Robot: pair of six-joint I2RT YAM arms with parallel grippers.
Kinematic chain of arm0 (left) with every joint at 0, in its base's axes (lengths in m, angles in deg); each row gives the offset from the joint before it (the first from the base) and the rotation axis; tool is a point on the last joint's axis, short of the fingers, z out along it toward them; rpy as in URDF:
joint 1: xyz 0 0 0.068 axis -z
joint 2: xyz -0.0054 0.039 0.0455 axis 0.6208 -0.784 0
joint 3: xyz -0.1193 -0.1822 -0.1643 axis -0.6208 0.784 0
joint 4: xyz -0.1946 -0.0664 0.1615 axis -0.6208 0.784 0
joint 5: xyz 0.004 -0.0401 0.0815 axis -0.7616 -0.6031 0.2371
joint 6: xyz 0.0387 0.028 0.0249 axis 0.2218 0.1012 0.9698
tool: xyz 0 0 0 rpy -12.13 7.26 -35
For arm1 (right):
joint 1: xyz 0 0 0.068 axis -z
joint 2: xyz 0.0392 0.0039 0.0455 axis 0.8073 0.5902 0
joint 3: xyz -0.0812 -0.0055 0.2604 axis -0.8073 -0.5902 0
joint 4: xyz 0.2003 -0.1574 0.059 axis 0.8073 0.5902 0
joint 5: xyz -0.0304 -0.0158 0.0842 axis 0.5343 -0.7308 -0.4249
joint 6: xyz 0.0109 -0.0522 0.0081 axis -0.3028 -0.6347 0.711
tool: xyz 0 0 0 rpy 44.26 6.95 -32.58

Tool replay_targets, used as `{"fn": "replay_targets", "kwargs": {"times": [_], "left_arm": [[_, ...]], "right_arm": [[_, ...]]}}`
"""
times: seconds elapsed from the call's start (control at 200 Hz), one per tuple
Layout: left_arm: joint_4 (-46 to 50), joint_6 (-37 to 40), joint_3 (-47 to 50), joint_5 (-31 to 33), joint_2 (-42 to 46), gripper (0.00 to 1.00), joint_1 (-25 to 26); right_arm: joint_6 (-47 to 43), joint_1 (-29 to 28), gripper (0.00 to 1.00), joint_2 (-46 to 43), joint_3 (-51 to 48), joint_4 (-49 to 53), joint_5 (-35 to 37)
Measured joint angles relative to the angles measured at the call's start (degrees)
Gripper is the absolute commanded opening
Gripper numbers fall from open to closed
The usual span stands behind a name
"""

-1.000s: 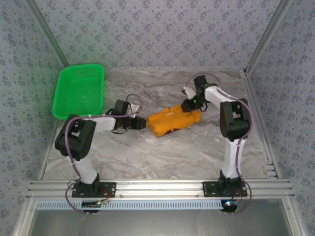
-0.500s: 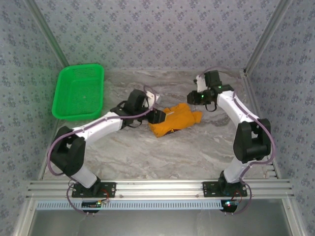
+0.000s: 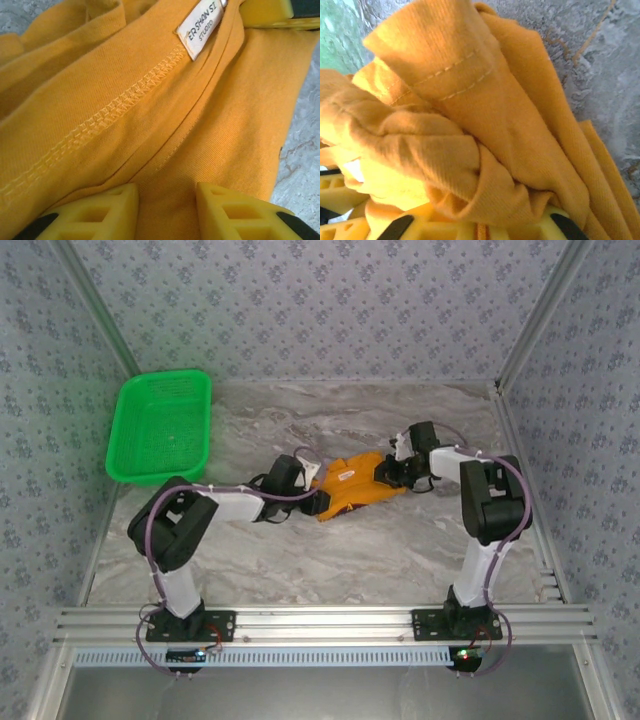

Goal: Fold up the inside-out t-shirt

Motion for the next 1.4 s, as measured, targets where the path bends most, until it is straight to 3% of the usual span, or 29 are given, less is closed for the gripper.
{"fn": "replay_targets", "kwargs": {"times": [0.13, 0.235, 0.28, 0.33, 0.355, 0.37, 0.385, 0.425, 0.465, 0.525, 0.6, 0.78, 0.92, 1.064, 1.259, 1.404], "left_arm": [[0.9, -0.22, 1.66, -1.11, 2.34, 0.38, -1.44], [6.95, -0.17, 2.45, -0.31, 8.04, 0.42, -3.5], [9.79, 0.0, 2.29, 1.09, 11.56, 0.47, -4.31], [12.85, 0.24, 1.68, 2.93, 15.52, 0.59, -4.7], [14.25, 0.31, 1.11, 4.26, 17.64, 0.75, -4.72], [15.15, 1.05, 0.68, 4.94, 19.15, 0.95, -4.72], [15.72, 0.79, 0.31, 5.66, 20.2, 0.99, -4.72], [16.96, 0.87, -0.74, 7.45, 23.23, 1.0, -4.72], [17.66, -0.26, -1.73, 9.25, 26.16, 1.0, -4.81], [18.88, -4.92, -2.93, 12.24, 28.89, 1.0, -5.07], [19.58, -8.48, -3.45, 12.63, 29.44, 1.0, -6.91], [27.87, -13.18, -9.68, 10.21, 15.28, 1.0, -10.21], [28.3, -15.93, -11.08, 6.97, 6.67, 1.0, -8.96], [25.38, -18.38, -10.91, 3.52, 2.89, 0.99, -7.67], [22.93, -19.37, -12.66, 1.11, -2.23, 0.88, -6.12], [23.8, -19.54, -15.58, 0.17, -5.09, 0.68, -6.05]], "right_arm": [[-2.62, -0.24, 0.34, -3.8, -1.51, 1.27, 2.23], [-6.69, -0.17, 0.38, -9.62, -1.42, 5.14, 10.19], [-8.37, -0.42, 0.47, -12.9, -1.27, 6.12, 14.86], [-10.08, -0.7, 0.73, -16.59, -0.92, 6.49, 19.71], [-10.69, -0.74, 0.84, -18.6, -0.63, 6.47, 22.64], [-10.73, -0.81, 0.89, -19.89, -0.44, 6.25, 24.33], [-10.93, -0.83, 0.91, -20.83, -0.26, 6.08, 25.83], [-11.21, -0.87, 0.86, -23.32, 0.55, 5.79, 28.89], [-12.13, -0.46, 0.89, -24.72, 1.55, 5.57, 29.86], [-15.52, 0.94, 0.91, -24.5, 4.11, 6.08, 27.61], [-19.12, 2.91, 0.84, -19.91, 10.29, 9.49, 22.69], [-25.94, 5.03, 0.79, -3.91, 22.01, 17.46, 8.17], [-27.23, 3.02, 0.7, 3.78, 23.5, 21.99, 3.87], [-27.45, 1.27, 0.68, 8.87, 24.81, 24.57, 1.33], [-27.34, 1.09, 0.64, 11.63, 25.22, 25.4, -0.24], [-26.91, 1.25, 0.43, 12.96, 25.18, 25.44, -1.44]]}}
